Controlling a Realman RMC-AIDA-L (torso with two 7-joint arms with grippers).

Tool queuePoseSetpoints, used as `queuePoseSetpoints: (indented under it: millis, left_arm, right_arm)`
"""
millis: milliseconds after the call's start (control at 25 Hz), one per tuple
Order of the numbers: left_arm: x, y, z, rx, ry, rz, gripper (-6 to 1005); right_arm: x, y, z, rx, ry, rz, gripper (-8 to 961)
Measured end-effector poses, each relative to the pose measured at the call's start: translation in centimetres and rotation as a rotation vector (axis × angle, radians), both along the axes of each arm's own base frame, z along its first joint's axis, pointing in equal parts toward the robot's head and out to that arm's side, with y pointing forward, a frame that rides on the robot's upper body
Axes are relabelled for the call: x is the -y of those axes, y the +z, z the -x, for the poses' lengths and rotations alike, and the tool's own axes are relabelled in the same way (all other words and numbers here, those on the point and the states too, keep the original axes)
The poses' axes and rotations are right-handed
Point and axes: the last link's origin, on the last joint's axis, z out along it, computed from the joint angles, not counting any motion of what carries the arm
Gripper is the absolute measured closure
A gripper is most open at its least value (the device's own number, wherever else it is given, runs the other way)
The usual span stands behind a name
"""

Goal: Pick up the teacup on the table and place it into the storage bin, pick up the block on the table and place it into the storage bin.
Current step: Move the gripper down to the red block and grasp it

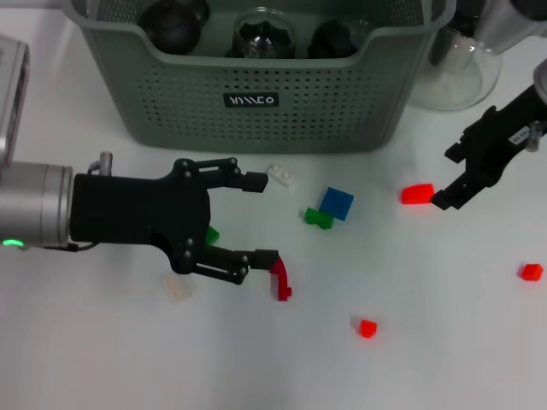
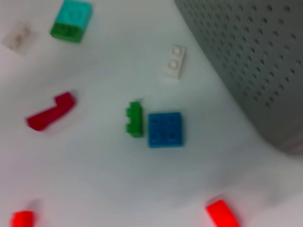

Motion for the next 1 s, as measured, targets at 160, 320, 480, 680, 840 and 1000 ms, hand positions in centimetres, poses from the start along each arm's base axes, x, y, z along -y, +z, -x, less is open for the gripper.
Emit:
queuePoseSetpoints:
  millis: [160,320,480,680,840,1000]
  left_arm:
    - [0.4,-0.6,0.5,0.023,-0.029,-0.028,79]
    - [0.5,-1.0,0.7,0.036,-0.020,-0.019,79]
    - [0.4,-1.2,0.7,0.037,-0.008,-0.022,79]
    - [0.2,-1.3,0.7,0.035,-0.004,-0.029,80]
    - [0.2,-1.3,0.8,0.040,0.003,-0.034,80]
    - [0.1,-1.3,0.8,0.044,0.006,-0.037,80]
  right_arm:
    - [-0.3,-1.5,0.3,0.053,0.038,0.005,73]
    - [-0.4,-2.9,0.3,0.086,0.058,0.016,89]
    - [-0.4,-3.9,-0.1,0.112,0.064,0.014,106]
    - [-0.4,-4.5,-0.5,0.132,0.063,-0.004,127]
    - [-0.3,-4.8,-0.7,0.128,0.056,-0.010,144]
    - [-0.2,-5.3,-1.0,0.130,0.048,-0.005,161]
